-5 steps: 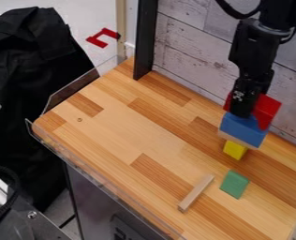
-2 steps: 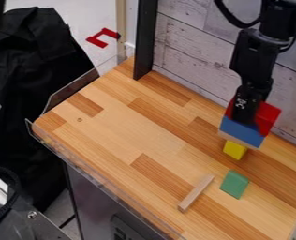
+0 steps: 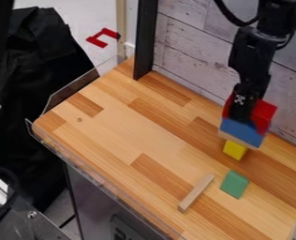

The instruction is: Put the red arch on top of the blue rectangular block

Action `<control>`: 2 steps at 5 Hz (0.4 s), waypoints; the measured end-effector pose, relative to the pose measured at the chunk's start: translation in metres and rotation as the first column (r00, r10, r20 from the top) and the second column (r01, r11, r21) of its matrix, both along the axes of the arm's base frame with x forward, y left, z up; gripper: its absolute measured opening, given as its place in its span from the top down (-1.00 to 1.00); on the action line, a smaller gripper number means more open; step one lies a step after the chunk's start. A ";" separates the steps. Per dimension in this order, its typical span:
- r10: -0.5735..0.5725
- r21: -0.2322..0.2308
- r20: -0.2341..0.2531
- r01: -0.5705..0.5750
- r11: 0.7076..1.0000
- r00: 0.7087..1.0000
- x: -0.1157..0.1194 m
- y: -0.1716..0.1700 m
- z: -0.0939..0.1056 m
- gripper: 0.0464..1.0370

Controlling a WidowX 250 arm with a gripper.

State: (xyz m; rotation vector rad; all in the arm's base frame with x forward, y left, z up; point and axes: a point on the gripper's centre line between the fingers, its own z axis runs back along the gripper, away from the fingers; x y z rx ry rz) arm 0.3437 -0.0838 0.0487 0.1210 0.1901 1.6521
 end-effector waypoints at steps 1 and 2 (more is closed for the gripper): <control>-0.005 0.006 -0.007 0.005 1.000 1.000 0.002 0.004 0.002 -0.92; 0.011 -0.005 -0.005 -0.011 1.000 1.000 0.003 0.007 0.003 -0.92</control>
